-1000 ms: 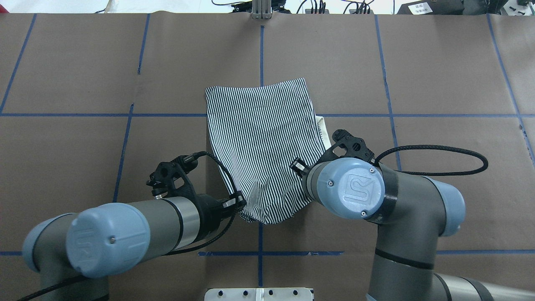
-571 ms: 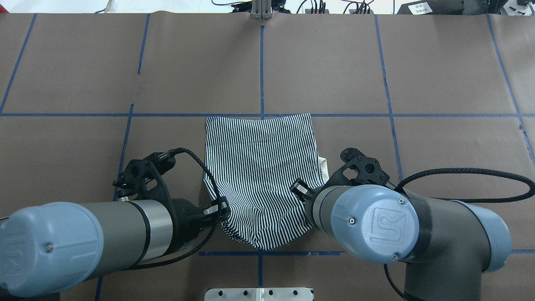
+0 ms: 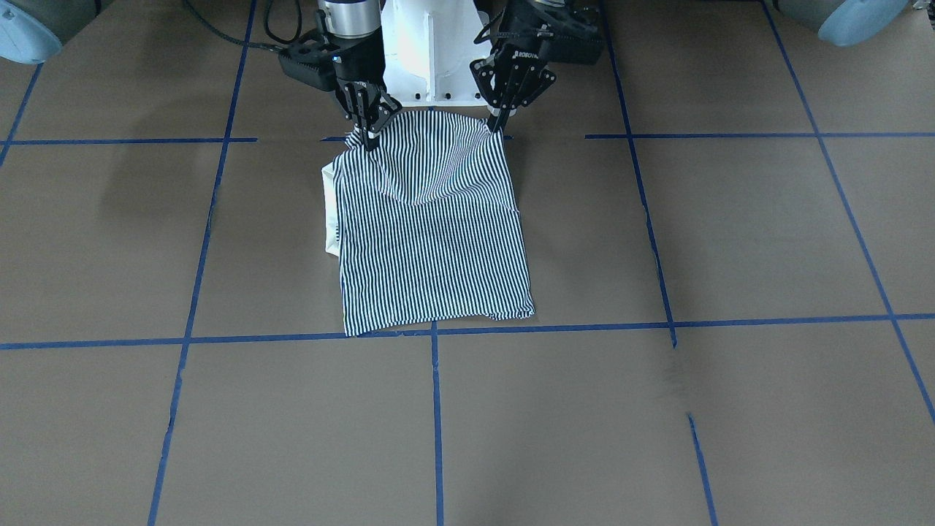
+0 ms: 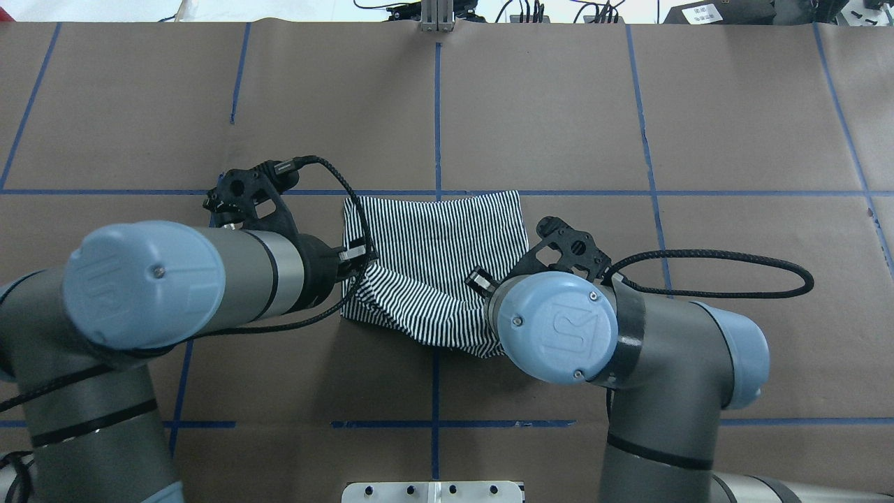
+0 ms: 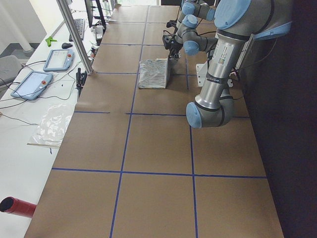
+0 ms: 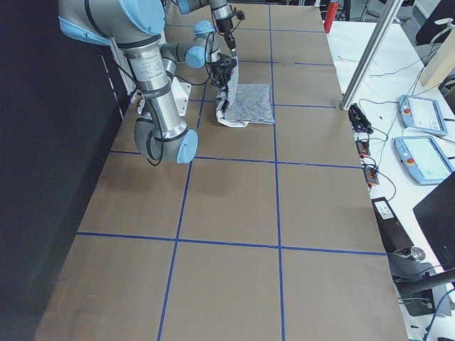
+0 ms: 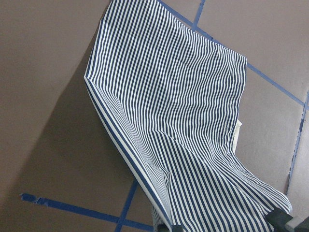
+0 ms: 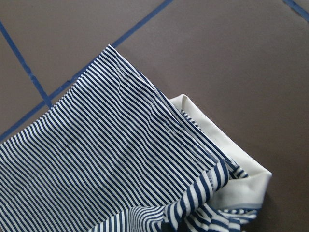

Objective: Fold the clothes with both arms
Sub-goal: 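Lift both near corners and fold them over toward the far edge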

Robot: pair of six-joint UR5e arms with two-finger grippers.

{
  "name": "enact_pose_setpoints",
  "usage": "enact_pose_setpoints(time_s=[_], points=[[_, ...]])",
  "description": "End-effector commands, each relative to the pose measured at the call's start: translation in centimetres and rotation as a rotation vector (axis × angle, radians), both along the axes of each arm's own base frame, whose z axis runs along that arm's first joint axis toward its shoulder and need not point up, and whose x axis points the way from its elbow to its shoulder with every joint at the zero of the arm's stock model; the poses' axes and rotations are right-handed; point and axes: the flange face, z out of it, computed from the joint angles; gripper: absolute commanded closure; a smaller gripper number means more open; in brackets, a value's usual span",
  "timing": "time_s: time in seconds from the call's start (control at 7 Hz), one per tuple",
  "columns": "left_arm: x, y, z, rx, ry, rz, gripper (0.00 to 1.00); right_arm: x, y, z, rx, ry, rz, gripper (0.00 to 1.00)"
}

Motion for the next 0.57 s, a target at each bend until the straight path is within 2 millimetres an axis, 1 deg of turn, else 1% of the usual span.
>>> enact_pose_setpoints(time_s=[0.0,0.14,0.29,0.43], points=[[1.2,-5.4,1.0,-0.004,-0.059,-0.034,1.0,-1.1,-6.1,0.1,0.034,0.022,0.046,1.0],[2.6,-6.9,2.2,0.012,-0.075,-0.032,1.0,-2.4,-8.9,0.6,0.027,0.039,0.059,1.0],[4.0,-8.2,3.6,0.009,-0.081,-0.038,1.0,-4.5,-11.4,1.9,0.037,0.04,0.067,1.0],[5.1,-9.1,4.6,0.015,-0.082,-0.04,1.0,-6.4,-14.1,2.8,0.043,0.027,0.081,1.0]])
